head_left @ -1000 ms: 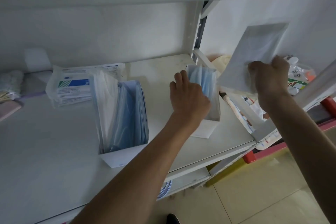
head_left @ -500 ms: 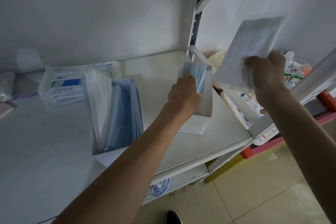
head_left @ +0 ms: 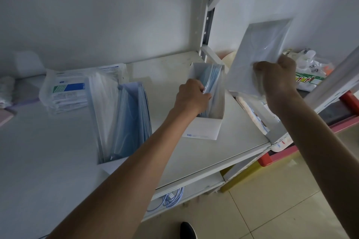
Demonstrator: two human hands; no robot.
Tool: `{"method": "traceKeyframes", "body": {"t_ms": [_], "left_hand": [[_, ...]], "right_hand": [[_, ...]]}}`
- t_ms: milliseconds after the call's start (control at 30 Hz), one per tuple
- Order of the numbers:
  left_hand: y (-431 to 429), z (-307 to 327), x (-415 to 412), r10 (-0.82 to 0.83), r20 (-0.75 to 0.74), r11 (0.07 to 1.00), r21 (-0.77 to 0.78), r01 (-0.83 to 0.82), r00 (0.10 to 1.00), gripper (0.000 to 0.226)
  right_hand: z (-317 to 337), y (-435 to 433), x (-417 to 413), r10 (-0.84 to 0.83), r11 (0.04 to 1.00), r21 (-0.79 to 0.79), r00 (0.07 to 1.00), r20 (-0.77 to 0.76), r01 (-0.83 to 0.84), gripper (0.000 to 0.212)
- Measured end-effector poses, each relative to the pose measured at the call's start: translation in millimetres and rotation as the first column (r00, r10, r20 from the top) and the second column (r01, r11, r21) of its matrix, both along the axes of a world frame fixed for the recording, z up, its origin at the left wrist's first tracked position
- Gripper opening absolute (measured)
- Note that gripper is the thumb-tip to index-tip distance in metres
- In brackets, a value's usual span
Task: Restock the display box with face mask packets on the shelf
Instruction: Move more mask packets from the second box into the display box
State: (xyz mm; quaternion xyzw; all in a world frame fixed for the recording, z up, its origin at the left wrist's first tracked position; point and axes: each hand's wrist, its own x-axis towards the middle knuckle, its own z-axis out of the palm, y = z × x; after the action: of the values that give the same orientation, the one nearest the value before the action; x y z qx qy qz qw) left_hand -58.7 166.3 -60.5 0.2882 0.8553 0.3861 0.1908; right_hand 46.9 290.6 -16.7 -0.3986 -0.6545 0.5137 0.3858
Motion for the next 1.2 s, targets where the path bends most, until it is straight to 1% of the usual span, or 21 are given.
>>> {"method": "traceKeyframes", "body": {"t_ms": [100,200,333,467,533,633,700,767,833,867,967,1033,1133,1200], "left_hand": [[0.3,-1.6,-0.1,0.013,0.005,1.000,0.009,-0.013,1.000,0.017],[0.8,-2.3,2.5,0.008,-0.007,1.000,0.012,-0.007,1.000,0.015],[2.2,-3.3,4.4,0.011,0.000,1.000,0.023,-0.011,1.000,0.015],[3.9,-7.5,10.5,0.079,0.040,0.995,0.052,-0.081,0.996,0.015],[4.8,-7.4,15.7,0.090,0.031,0.995,0.049,-0.091,0.995,0.018],[3.0,-3.5,18.8,0.046,-0.069,0.998,0.052,-0.042,0.997,0.025],[-1.9,-2.1,17.1,0.017,-0.135,0.997,0.081,-0.007,0.991,0.031],[-6.9,-1.7,13.8,0.018,-0.224,0.995,0.104,0.005,0.974,0.028],[-9.9,0.0,11.0,0.014,-0.336,0.999,0.052,0.004,0.942,0.022],[-11.2,1.2,10.6,0.008,-0.376,1.000,0.016,-0.002,0.927,0.023],[-14.1,4.2,10.3,-0.025,-0.370,0.999,-0.044,0.009,0.929,0.026],[-14.9,3.1,10.1,-0.074,-0.369,0.996,-0.067,0.052,0.926,0.034],[-15.8,-0.7,8.2,-0.123,-0.331,0.991,-0.088,0.099,0.935,0.063],[-16.1,-1.7,7.9,-0.124,-0.301,0.991,-0.075,0.106,0.946,0.073]], "right_hand": [[0.3,0.0,-1.1,0.004,1.000,-0.007,1.000,-0.008,-0.004,0.021],[1.0,-0.4,-2.2,0.011,1.000,0.000,1.000,-0.002,-0.011,0.021],[0.1,0.8,-3.7,0.004,1.000,-0.005,1.000,0.001,-0.004,0.021],[-0.3,0.6,-3.6,0.020,1.000,0.003,1.000,0.004,-0.020,0.021],[-0.1,-0.1,-3.9,0.017,1.000,0.004,1.000,-0.010,-0.017,0.022],[0.7,0.2,-4.4,-0.029,1.000,-0.012,0.999,-0.038,0.029,0.021],[1.6,0.9,-4.2,-0.080,0.996,-0.037,0.995,-0.065,0.078,0.016],[2.6,1.5,-3.7,-0.134,0.990,-0.052,0.987,-0.083,0.130,0.019],[3.4,2.0,-3.6,-0.174,0.983,-0.070,0.979,-0.105,0.168,0.022],[3.7,2.5,-3.7,-0.188,0.981,-0.077,0.975,-0.118,0.180,0.023],[3.3,3.3,-5.3,-0.202,0.978,-0.077,0.972,-0.124,0.194,0.019],[2.5,4.0,-6.4,-0.196,0.980,-0.068,0.973,-0.118,0.189,0.015],[1.5,5.2,-7.9,-0.187,0.982,-0.058,0.976,-0.111,0.181,0.030],[1.6,5.0,-8.6,-0.183,0.982,-0.056,0.978,-0.104,0.178,0.038]]}}
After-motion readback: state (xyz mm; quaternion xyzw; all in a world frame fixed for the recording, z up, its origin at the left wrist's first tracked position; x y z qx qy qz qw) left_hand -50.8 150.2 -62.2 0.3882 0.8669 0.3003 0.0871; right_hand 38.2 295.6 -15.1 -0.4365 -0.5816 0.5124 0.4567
